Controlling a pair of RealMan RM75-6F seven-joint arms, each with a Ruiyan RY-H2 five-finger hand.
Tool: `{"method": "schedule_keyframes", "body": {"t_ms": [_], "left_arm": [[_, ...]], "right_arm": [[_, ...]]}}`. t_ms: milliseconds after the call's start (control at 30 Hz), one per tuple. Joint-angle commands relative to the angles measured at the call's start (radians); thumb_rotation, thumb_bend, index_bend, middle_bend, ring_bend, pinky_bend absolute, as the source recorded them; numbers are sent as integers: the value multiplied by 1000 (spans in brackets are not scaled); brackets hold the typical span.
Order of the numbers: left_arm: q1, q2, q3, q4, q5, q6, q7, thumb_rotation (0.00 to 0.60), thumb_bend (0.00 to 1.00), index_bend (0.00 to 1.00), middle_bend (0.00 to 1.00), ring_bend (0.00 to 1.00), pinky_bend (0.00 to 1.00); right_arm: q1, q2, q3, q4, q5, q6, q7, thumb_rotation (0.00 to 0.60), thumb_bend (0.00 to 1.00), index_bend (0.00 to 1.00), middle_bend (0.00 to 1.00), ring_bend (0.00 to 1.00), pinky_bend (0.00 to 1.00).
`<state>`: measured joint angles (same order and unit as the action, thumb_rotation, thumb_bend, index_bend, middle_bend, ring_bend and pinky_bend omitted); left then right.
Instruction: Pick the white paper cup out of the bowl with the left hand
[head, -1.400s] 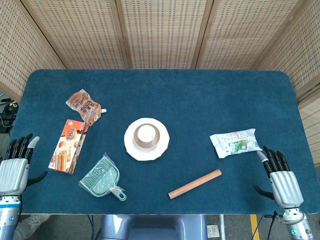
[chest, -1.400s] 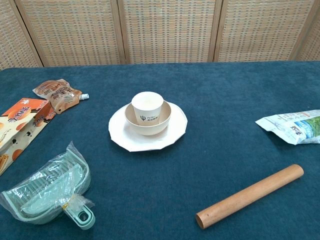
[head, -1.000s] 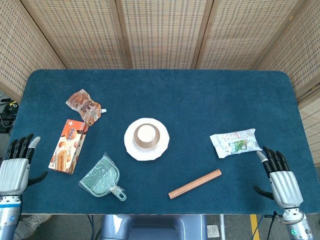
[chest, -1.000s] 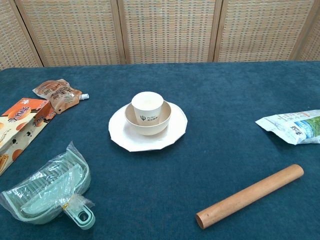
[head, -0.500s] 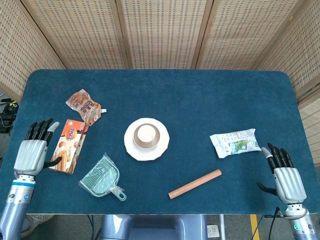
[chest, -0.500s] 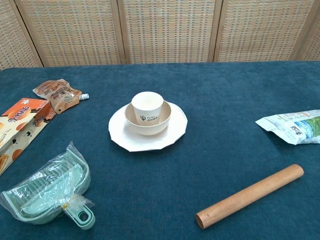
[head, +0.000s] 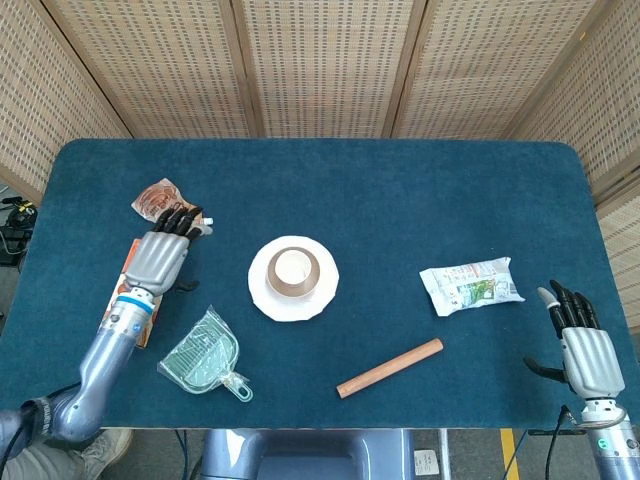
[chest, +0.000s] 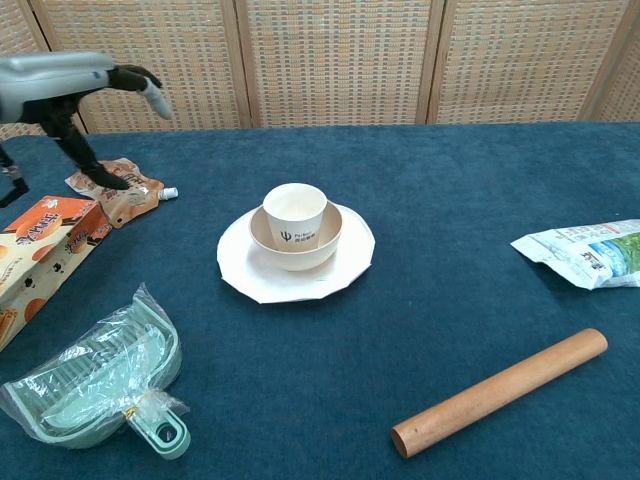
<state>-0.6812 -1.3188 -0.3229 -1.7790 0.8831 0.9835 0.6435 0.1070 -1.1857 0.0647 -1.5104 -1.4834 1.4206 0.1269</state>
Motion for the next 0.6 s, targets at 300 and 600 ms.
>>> {"method": "schedule_keyframes", "body": {"t_ms": [300, 600], "left_arm": [[-288, -185, -11, 157, -292, -78, 204, 600, 167, 163, 0, 0, 0], [-441, -270, 36, 243, -485, -81, 292, 600, 167, 173, 0, 0, 0]], "right_arm": [[15, -1, 26, 49, 63, -55, 69, 600, 127, 0, 0, 0, 0], [15, -1, 36, 77, 71, -55, 115, 600, 127, 0, 0, 0, 0]]}}
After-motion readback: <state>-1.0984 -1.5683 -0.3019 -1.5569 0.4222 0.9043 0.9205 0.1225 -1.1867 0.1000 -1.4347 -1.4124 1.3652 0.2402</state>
